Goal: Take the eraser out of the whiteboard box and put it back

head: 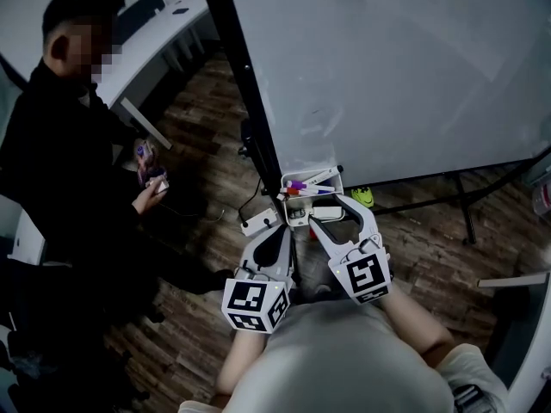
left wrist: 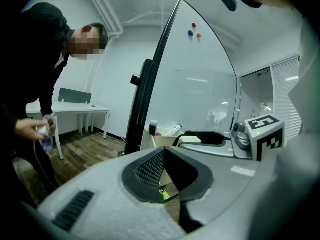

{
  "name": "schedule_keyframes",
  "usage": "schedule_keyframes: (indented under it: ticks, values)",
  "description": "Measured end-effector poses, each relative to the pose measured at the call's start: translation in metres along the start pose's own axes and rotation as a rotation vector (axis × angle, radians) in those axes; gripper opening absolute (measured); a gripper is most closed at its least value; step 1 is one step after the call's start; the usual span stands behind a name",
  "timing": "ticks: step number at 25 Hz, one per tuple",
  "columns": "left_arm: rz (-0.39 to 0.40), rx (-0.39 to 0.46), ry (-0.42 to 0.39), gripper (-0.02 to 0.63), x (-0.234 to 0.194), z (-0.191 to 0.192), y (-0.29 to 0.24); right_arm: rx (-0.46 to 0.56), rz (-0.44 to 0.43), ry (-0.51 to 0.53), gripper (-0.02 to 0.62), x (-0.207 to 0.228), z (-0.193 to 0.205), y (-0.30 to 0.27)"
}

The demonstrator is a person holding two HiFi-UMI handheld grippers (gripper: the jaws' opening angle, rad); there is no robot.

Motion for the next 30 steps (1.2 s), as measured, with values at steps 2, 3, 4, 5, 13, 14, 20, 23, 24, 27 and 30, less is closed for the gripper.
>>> schedule_keyframes:
  ticks: [2,3,4,5,13,14,20,23,24,27,30]
  values:
    - [0.0,0.0,-0.001,0.002,0.0,0.001,0.001,-0.004,-0.001,0.021,0.249,0.001,0.001,0.0]
    - [0.001,0.0,-0.002,0.002,0.0,0.002,0.002,-0.005,-0.002,0.038,0.25,0.001,0.001,0.0]
    - [0.002,0.001,-0.003,0.0,0.001,0.002,0.002,-0.007,-0.002,0.046,0.252,0.002,0.001,0.0]
    - [0.003,0.001,-0.004,0.001,0.001,0.002,0.003,-0.009,0.002,0.041,0.252,0.001,0.001,0.001]
    - [0.029,-0.002,-0.015,0.0,0.005,0.0,0.006,0.014,0.039,0.007,0.252,0.0,-0.008,0.01]
    - [0.033,-0.002,-0.016,0.0,0.005,0.0,0.006,0.017,0.043,0.007,0.252,0.0,-0.01,0.011]
    - [0.052,-0.001,-0.019,0.002,0.005,-0.001,0.01,0.041,0.07,-0.001,0.252,-0.003,-0.02,0.019]
    - [0.065,-0.002,-0.022,0.0,0.005,-0.002,0.01,0.054,0.088,-0.018,0.249,-0.005,-0.025,0.023]
    - [0.071,-0.003,-0.024,0.0,0.005,-0.003,0.01,0.058,0.096,-0.024,0.247,-0.005,-0.027,0.025]
    - [0.092,-0.006,-0.029,0.0,0.006,-0.004,0.01,0.072,0.123,-0.04,0.225,-0.007,-0.031,0.029]
    - [0.113,-0.011,-0.036,0.0,0.006,-0.007,0.01,0.075,0.152,-0.057,0.214,-0.008,-0.034,0.033]
Point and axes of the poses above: the fingertips, and each gripper's own axes: y backward along the fingers, x to its right, z out of its underside, the point moved 7 cm from there along y, backward along the fingers, and after that the axes turned 4 degrees about x, right-handed, at the moved point
